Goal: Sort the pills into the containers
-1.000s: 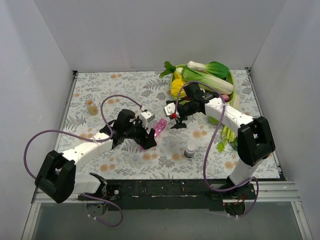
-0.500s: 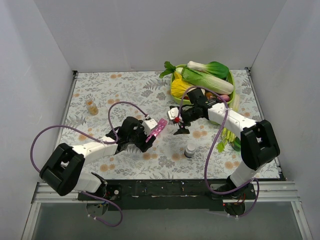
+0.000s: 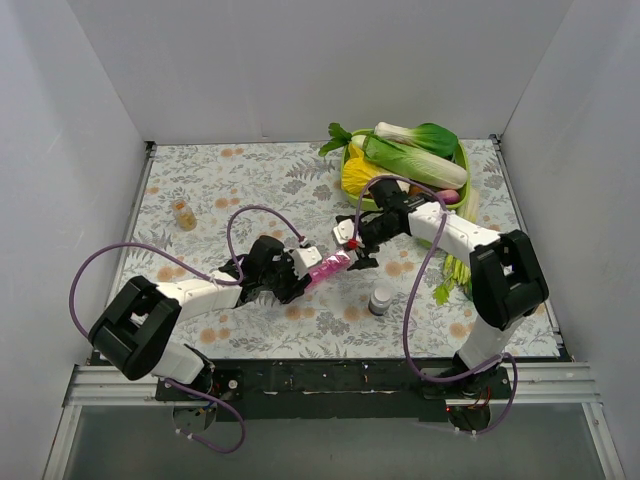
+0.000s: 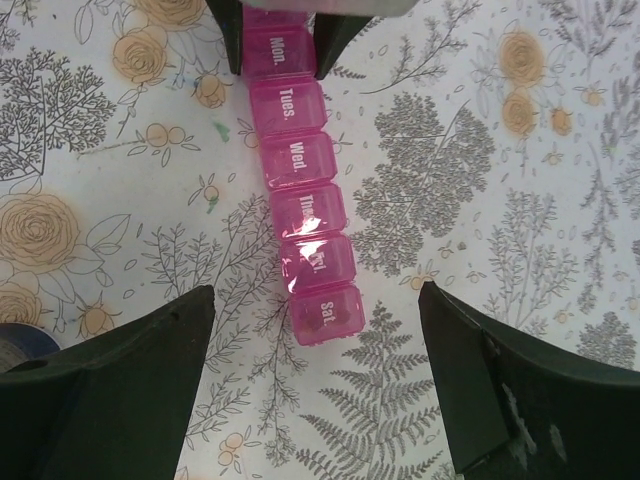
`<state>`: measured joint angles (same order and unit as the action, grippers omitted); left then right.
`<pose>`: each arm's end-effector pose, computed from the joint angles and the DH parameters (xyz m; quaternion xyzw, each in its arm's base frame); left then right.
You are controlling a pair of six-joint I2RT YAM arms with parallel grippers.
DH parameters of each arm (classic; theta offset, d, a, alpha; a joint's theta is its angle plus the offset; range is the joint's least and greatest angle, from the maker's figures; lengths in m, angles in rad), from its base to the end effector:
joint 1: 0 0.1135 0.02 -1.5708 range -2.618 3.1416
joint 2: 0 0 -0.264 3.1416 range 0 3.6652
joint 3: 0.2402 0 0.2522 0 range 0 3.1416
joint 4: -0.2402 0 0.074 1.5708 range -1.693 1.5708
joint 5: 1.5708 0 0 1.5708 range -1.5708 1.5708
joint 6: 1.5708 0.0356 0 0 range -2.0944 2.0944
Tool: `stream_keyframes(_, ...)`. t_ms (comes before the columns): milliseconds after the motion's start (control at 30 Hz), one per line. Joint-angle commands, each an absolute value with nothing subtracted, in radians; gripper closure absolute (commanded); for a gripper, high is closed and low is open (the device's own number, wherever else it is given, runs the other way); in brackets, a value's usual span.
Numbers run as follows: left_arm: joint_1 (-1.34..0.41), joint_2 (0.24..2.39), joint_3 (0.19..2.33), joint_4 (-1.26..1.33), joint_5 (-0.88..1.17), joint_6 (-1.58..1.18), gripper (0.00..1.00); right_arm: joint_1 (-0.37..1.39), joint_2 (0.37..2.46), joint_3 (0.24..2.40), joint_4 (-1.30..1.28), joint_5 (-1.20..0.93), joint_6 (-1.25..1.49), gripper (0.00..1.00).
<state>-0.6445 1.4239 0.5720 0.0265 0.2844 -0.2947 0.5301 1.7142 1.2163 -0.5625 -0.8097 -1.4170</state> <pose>0.2028 -0.1649 0.1503 0.2113 0.8989 -0.2808 0.2617 0.2887 0.1991 0.2245 -0.7913 0.4180 0.2447 0.3731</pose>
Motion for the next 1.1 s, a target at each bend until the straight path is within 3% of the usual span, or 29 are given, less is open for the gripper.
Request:
stream_keyframes(0,-0.657,1.41,0.554,0.006,0.339,-0.249,0.78,0.532,1.758,1.259,-0.65,-0.825,-1.486,0.1)
stream_keyframes(200,-0.66,1.425,0.554,0.006,0.37,-0.244,0.8,0.581,1.753,1.157,-0.493,-0.718,-1.407,0.09)
stream_keyframes(567,-0.663,1.427,0.548,0.006,0.368,-0.244,0.82,0.61,1.858,1.215,-0.528,-0.661,-1.422,0.17)
stream_keyframes(1067,-0.667,1.433,0.546,0.006,0.35,-0.242,0.89,0.623,1.888,1.252,-0.569,-0.686,-1.419,0.5)
